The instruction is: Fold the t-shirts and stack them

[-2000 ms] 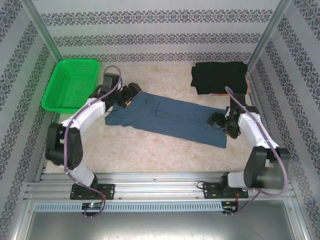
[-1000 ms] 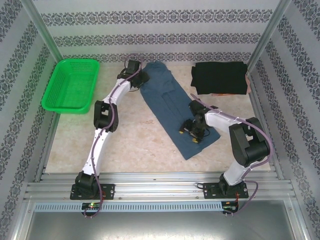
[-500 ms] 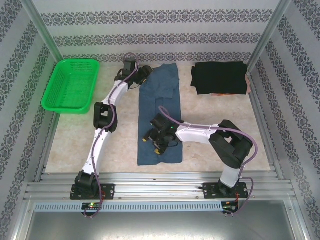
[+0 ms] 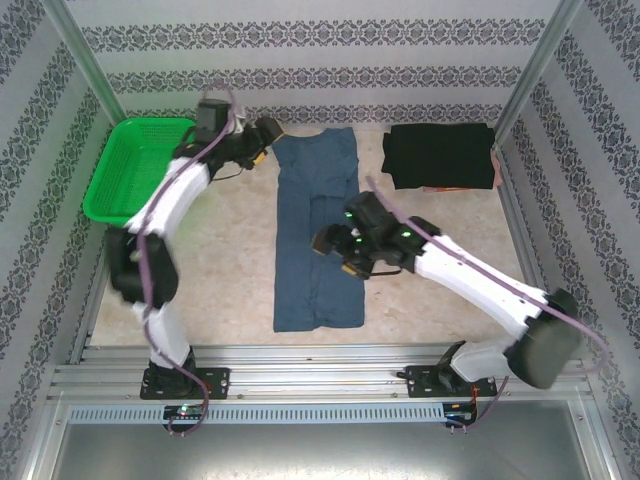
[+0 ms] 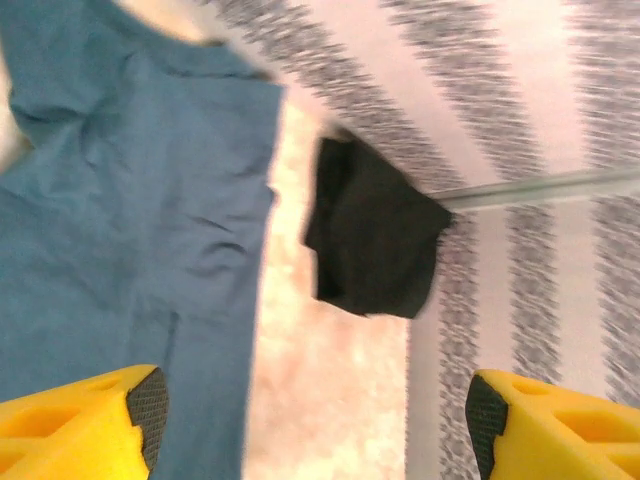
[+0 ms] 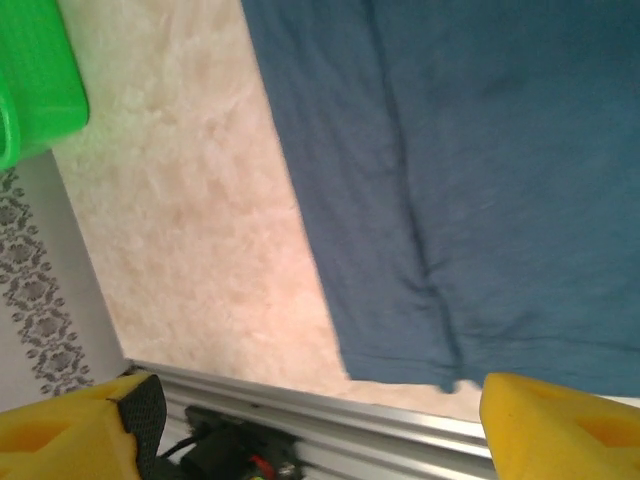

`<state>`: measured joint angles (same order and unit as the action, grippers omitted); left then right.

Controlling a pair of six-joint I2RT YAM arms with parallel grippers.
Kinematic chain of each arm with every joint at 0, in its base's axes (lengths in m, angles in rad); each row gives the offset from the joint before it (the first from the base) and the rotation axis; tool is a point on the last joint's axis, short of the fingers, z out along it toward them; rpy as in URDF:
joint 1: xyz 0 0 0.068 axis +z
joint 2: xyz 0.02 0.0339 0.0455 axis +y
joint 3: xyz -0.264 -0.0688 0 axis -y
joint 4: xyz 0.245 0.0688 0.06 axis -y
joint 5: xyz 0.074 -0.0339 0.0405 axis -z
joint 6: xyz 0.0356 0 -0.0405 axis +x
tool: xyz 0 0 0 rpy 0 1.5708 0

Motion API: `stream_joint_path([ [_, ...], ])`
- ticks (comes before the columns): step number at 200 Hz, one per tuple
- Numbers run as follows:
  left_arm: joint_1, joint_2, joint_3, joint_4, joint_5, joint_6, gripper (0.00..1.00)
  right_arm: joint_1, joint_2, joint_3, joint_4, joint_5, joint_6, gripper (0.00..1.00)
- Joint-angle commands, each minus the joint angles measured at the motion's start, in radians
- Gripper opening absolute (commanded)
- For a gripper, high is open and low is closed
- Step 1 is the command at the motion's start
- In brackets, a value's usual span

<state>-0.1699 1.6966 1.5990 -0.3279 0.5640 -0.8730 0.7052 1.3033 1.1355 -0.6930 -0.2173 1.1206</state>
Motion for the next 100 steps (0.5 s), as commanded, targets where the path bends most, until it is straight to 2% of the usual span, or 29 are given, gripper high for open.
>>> stream_joint_path([
  [1, -0.075, -0.275, -0.270, -0.134, -0.070, 0.048, 0.79, -0.088, -0.057, -0.135, -0.157, -0.012, -0.276, 0.82],
  [11, -0.125, -0.411, -0.432, -0.153, -0.090, 0.011, 0.78, -0.122, -0.084, -0.204, -0.125, -0.068, -0.309, 0.81],
  [26, -0.202, -0.611, -0.667, -0.177, -0.143, -0.071, 0.75, -0.139, -0.118, -0.293, -0.100, -0.075, -0.331, 0.78],
  [53, -0.330, -0.921, -1.011, -0.101, -0.193, -0.279, 0.71, -0.122, -0.209, -0.450, 0.025, -0.131, -0.257, 0.73],
  [72, -0.388, -0.996, -1.098, -0.093, -0.215, -0.328, 0.68, -0.109, -0.282, -0.522, 0.070, -0.134, -0.211, 0.73],
  [100, -0.441, -0.962, -1.197, 0.014, -0.205, -0.390, 0.65, -0.089, -0.287, -0.621, 0.186, -0.169, -0.158, 0.68],
])
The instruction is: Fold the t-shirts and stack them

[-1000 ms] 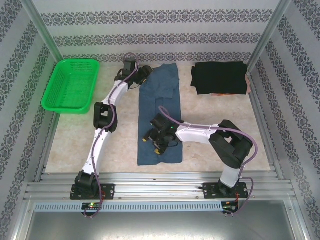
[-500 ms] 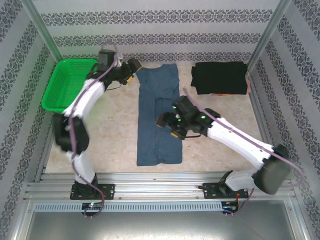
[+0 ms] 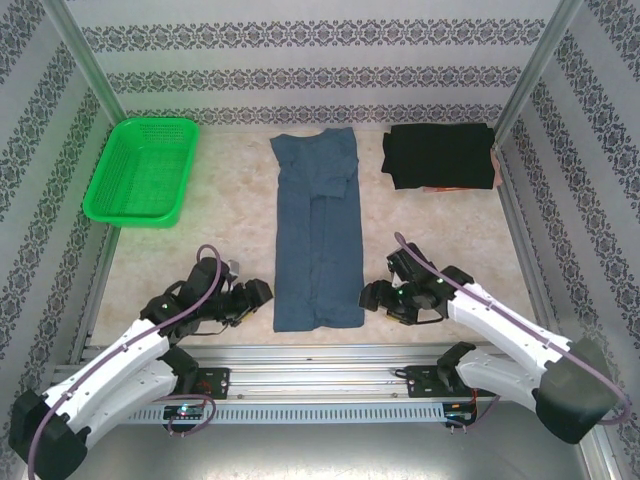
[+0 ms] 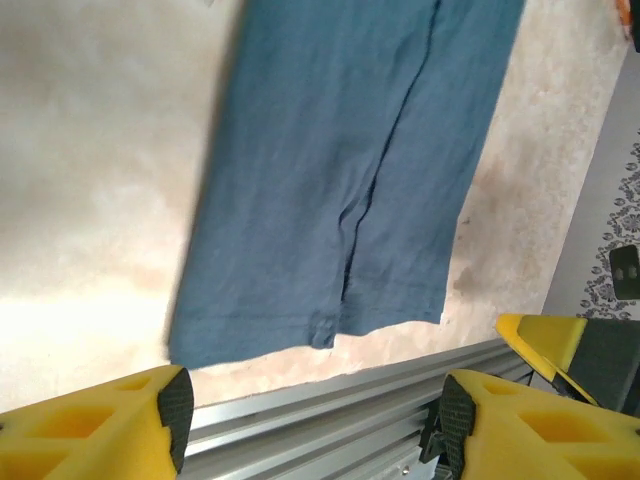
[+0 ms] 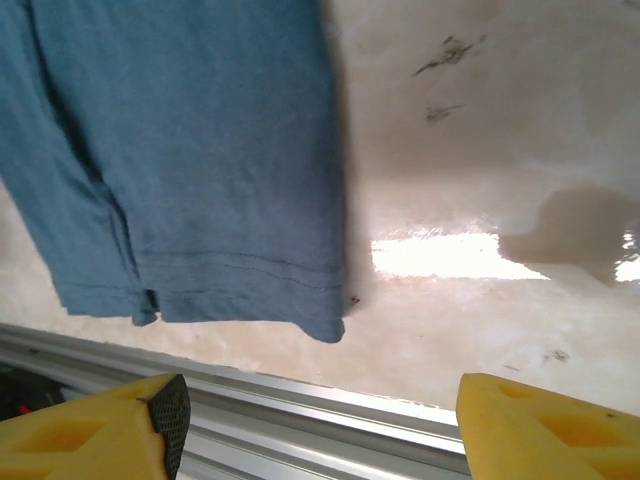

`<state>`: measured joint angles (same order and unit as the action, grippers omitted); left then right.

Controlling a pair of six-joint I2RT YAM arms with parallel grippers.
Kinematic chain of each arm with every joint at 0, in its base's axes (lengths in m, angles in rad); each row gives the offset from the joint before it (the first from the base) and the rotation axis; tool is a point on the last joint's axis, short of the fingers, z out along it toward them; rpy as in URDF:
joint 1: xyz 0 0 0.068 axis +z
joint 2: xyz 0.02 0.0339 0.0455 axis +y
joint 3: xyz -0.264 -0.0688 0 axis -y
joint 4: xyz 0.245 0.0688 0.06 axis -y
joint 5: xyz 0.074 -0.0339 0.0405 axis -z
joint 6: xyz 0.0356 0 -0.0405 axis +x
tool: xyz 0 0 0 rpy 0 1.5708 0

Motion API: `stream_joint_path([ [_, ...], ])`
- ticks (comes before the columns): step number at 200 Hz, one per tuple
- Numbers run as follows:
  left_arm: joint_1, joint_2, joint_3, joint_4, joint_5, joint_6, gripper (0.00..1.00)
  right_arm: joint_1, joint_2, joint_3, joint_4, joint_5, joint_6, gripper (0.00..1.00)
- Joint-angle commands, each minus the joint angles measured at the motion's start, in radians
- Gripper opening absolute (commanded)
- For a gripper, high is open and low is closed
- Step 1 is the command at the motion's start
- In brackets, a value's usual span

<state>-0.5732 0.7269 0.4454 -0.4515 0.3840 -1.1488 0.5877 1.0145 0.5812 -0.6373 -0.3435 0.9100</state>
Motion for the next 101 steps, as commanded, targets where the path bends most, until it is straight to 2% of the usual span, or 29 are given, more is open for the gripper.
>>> stream_joint_path([
  [1, -0.040, 0.009, -0.046, 0.141, -0.025, -0.116, 0.65, 0.031, 0.003, -0.069, 0.134, -0.043, 0.054, 0.68],
  [21, -0.072, 0.038, -0.074, 0.155, -0.045, -0.122, 0.63, 0.067, 0.032, -0.083, 0.187, -0.035, 0.065, 0.67],
  [43, -0.084, 0.076, -0.137, 0.292, -0.021, -0.179, 0.62, 0.086, 0.106, -0.068, 0.227, -0.044, 0.055, 0.66],
  [101, -0.148, 0.194, -0.163, 0.349, -0.027, -0.226, 0.58, 0.101, 0.237, -0.033, 0.292, -0.042, 0.049, 0.64],
])
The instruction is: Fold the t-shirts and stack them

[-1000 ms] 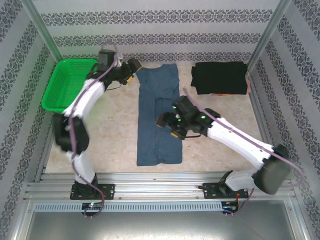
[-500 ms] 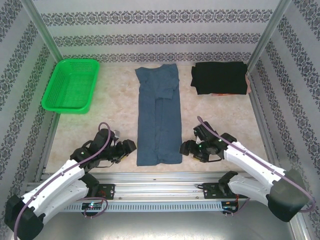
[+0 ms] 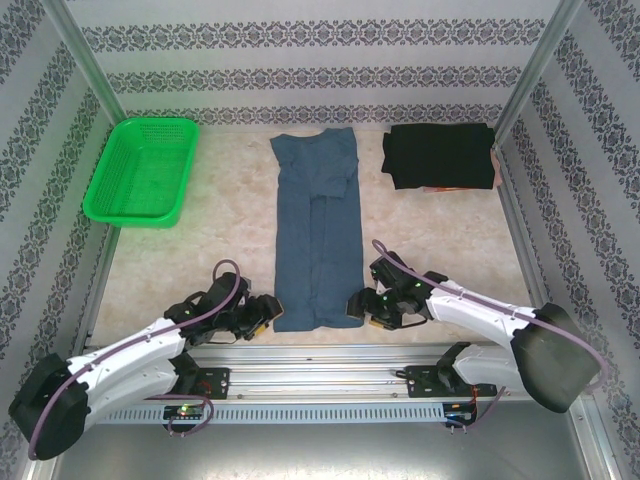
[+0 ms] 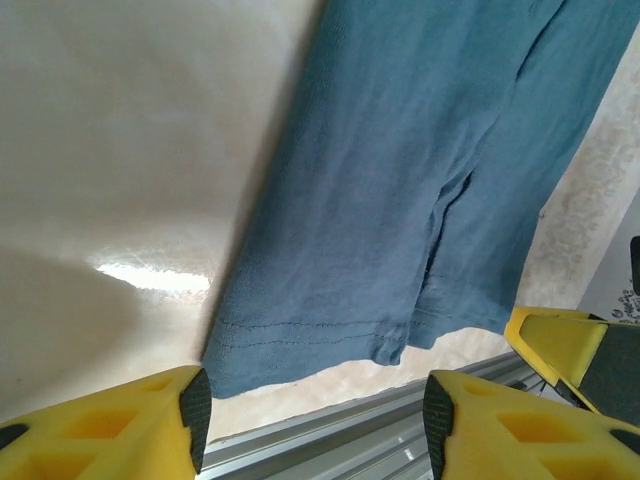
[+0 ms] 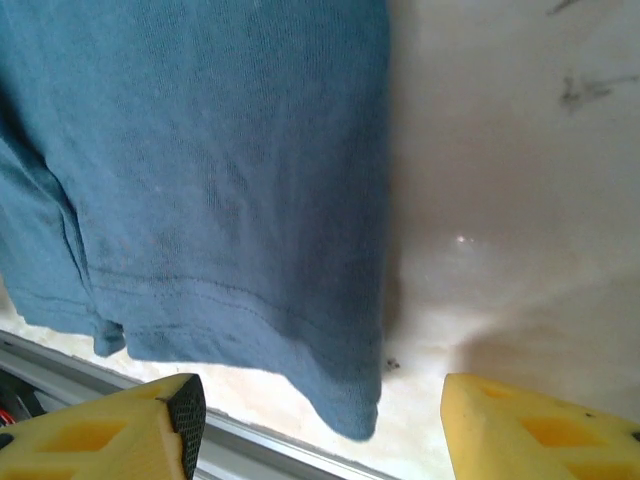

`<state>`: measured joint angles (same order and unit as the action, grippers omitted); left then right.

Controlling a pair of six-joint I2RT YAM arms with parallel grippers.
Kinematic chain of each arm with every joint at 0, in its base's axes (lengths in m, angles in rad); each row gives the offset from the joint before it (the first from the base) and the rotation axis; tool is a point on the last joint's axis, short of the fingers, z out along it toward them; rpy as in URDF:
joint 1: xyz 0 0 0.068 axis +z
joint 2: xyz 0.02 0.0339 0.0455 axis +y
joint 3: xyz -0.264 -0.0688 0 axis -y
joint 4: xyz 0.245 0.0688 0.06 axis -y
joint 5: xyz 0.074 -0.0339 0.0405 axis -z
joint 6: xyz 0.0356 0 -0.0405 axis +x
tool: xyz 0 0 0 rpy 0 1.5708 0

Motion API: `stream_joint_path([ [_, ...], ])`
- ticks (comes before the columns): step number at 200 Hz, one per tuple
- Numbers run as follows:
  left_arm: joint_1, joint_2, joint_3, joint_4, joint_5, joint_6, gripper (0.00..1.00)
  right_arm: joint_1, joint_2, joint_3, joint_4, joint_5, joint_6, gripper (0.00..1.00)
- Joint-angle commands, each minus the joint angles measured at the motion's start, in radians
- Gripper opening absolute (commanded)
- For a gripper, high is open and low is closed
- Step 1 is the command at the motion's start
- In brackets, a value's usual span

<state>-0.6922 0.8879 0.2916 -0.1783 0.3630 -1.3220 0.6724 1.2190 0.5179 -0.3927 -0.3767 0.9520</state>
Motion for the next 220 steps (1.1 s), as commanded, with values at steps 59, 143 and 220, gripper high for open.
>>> stream_joint_path([
  [59, -0.077, 0.176, -0.006, 0.188, -0.044, -0.080, 0.52, 0.020, 0.100, 0.039, 0.080, -0.007, 0.004, 0.60],
  [143, -0.093, 0.299, 0.099, 0.159, -0.100, -0.010, 0.09, 0.024, 0.129, 0.069, 0.061, -0.010, -0.006, 0.17],
  [220, -0.136, 0.010, 0.058, -0.106, -0.158, -0.020, 0.00, 0.033, -0.010, 0.061, -0.086, 0.008, 0.034, 0.00],
])
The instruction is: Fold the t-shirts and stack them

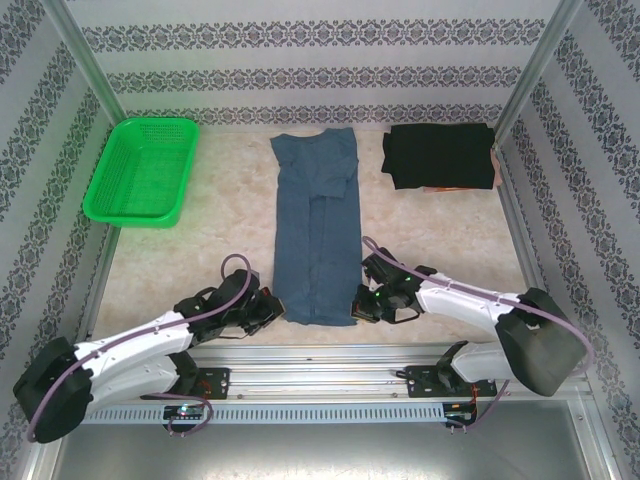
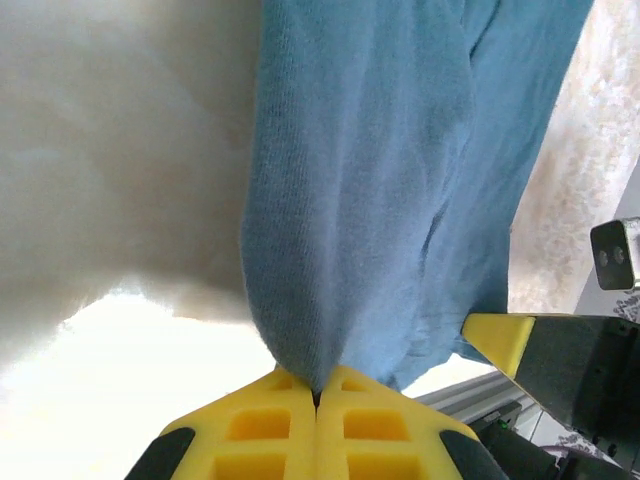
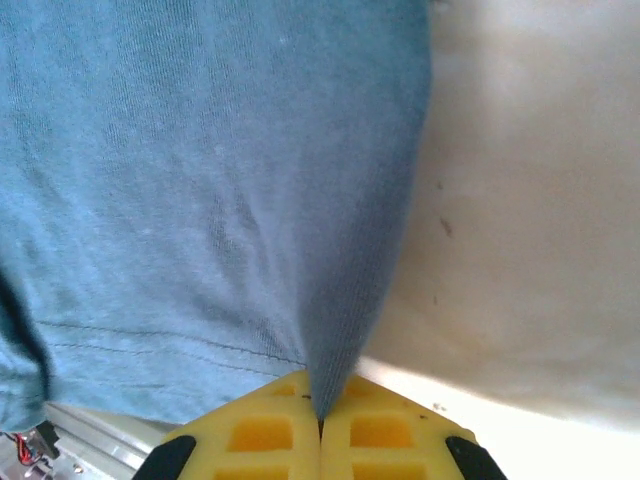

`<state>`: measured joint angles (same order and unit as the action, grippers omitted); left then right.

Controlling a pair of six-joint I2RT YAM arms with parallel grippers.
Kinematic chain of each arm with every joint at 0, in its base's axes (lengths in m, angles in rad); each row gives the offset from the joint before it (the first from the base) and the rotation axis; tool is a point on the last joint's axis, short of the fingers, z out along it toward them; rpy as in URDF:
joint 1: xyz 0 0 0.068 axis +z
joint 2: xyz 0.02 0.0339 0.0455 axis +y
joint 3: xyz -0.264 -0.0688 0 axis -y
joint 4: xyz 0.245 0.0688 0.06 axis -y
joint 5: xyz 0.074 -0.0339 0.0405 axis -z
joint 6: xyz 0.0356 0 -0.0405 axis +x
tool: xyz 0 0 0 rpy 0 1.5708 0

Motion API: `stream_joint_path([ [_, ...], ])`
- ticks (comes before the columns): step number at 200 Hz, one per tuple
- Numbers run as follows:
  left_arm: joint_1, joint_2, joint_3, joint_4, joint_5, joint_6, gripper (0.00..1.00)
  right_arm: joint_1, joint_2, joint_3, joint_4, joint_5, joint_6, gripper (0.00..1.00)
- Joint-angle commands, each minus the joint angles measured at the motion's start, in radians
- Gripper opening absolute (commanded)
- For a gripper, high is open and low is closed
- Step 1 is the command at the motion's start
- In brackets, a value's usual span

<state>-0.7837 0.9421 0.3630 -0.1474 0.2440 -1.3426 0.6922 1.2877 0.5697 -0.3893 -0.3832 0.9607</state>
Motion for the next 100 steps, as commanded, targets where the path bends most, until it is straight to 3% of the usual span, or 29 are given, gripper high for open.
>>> stream_joint_path([
  [1, -0.047, -0.046, -0.014, -0.139, -0.040, -0.001, 0.00, 0.013, -0.083, 0.008, -0.092, 0.015, 0.027, 0.00],
  [66, -0.284, -0.062, -0.006, -0.190, -0.141, -0.144, 0.00, 0.133, -0.255, -0.056, -0.174, 0.019, 0.201, 0.00],
  [100, -0.300, -0.144, 0.061, -0.302, -0.228, -0.160, 0.00, 0.140, -0.270, 0.033, -0.280, 0.086, 0.176, 0.00],
])
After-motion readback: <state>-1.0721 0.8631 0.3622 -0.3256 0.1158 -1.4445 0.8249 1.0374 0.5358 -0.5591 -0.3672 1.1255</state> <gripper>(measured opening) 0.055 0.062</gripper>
